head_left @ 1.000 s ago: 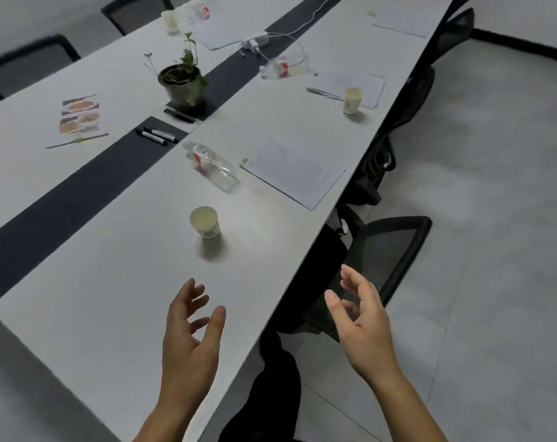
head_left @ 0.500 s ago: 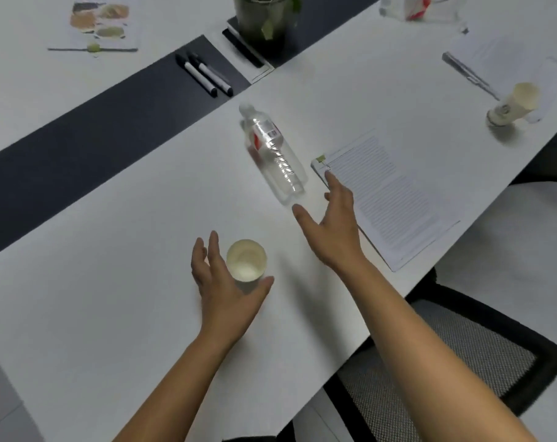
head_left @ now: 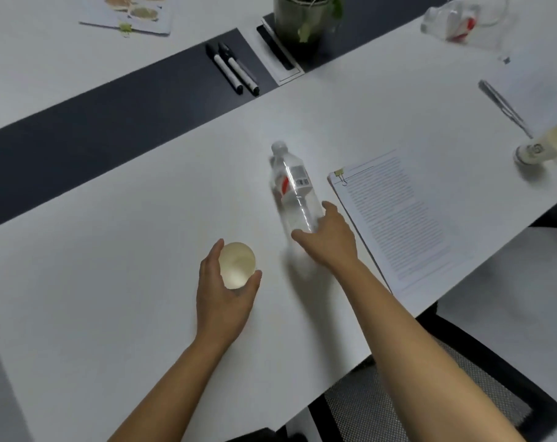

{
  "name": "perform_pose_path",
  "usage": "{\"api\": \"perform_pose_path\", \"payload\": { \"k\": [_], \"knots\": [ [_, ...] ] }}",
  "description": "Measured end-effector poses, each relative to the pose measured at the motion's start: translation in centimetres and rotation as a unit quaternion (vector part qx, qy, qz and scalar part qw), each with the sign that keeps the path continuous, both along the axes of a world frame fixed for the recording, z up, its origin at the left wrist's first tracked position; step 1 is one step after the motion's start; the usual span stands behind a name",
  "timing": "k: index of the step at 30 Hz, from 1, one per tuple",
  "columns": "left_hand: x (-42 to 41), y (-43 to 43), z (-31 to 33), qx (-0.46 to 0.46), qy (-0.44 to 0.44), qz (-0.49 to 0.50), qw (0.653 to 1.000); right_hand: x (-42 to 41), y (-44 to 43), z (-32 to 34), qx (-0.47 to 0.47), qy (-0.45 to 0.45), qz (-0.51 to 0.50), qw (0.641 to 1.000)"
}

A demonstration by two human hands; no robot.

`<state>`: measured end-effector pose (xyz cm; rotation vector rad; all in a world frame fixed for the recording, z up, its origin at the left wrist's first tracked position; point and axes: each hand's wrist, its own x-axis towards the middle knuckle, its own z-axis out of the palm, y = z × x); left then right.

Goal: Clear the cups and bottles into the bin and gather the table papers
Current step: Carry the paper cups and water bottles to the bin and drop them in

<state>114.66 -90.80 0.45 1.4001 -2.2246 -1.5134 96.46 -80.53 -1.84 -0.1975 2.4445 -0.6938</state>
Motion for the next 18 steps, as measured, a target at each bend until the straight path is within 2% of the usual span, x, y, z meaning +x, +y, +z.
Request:
{"api": "perform_pose_path", "payload": {
  "k": [2,4,7,9,13,18],
  "knots": [
    [0.3,0.1,2.0,-0.015,0.009,-0.004,1.0,1.7,2.4,2.7,0.005,-0.024,-0.028,0.999],
    [1.0,0.3,4.4,-0.033,0.018,0.001,0.999,3.8,4.9,5.7,-0.033,-0.043,-0.059,0.997],
    [3.3,1.5,9.0,-0.067,0.056,0.035,0.996,7.7,8.9,10.2,-0.175,-0.079,-0.135,0.972],
    [5.9,3.2,12.1,-0.086,0.09,0.055,0.991,10.8,11.6,12.8,-0.248,-0.079,-0.148,0.954],
    [14.0,8.8,16.7,-0.129,0.15,0.098,0.975,18.7,16.7,15.7,-0.335,-0.115,-0.08,0.932],
    [26.4,15.3,18.0,-0.171,0.145,0.208,0.952,28.0,18.0,14.6,-0.359,-0.212,0.072,0.906]
  ]
}}
